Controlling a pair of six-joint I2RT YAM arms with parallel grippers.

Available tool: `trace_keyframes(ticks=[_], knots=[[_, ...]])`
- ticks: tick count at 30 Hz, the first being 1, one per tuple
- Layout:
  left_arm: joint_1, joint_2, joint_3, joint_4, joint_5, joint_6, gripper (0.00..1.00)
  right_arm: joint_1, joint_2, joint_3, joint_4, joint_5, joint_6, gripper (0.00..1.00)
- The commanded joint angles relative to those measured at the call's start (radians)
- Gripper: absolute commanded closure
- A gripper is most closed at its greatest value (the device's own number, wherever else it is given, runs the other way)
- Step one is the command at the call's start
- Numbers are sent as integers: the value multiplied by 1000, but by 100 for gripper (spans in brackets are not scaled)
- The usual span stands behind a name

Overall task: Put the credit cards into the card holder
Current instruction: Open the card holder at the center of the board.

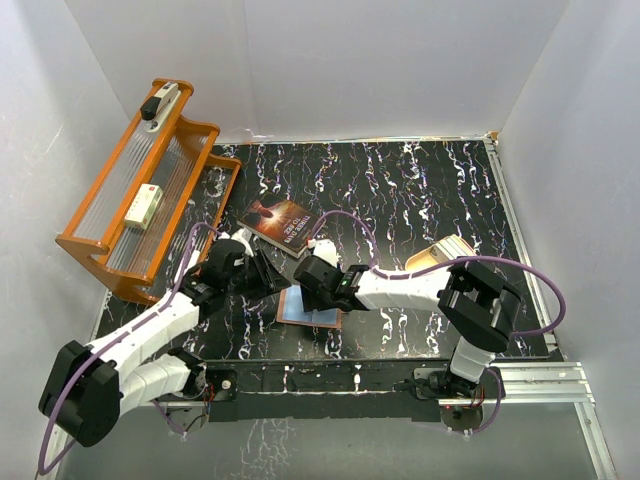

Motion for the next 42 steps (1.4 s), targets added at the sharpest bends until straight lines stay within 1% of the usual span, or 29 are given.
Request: trace_keyframes(ticks=[1,4,7,9,12,16,19,22,24,29,32,34,36,38,42], knots=[[-2,30,-39,114,76,-21,65,4,3,33,-39,40,-28,49],[-2,103,-39,158,129,5,71,2,-22,39,-25,0,-85,49],[-2,169,-39,180,162,27,74,2,-45,45,-16,-39,-123,49],[-2,188,-49,200,169,29,75,2,-57,39,-22,-38,-116,49],[-2,198,-69,218,159,32,76,2,-63,5,-20,-24,-92,51],[-2,226,-82,184,119,62,76,2,-62,-43,-42,30,-80,52],[-2,245,-100,154,81,70,76,1,-84,-80,-30,30,-87,54],[-2,240,-109,164,75,54,76,0,-109,-86,-22,17,-88,54],[-2,220,-97,166,80,51,75,1,-126,-72,-30,17,-101,54],[-2,139,-26,93,83,77,68,0,-174,-13,-74,22,-164,52],[-2,94,4,88,122,86,63,-14,-210,30,-95,37,-232,51],[-1,83,10,127,174,90,59,-35,-222,63,-110,52,-284,50],[-2,85,-1,192,223,86,58,-72,-228,101,-126,53,-328,50],[-2,98,-4,225,241,83,57,-124,-233,141,-140,44,-365,50],[-2,144,25,219,286,103,56,-267,-240,192,-166,18,-467,48]])
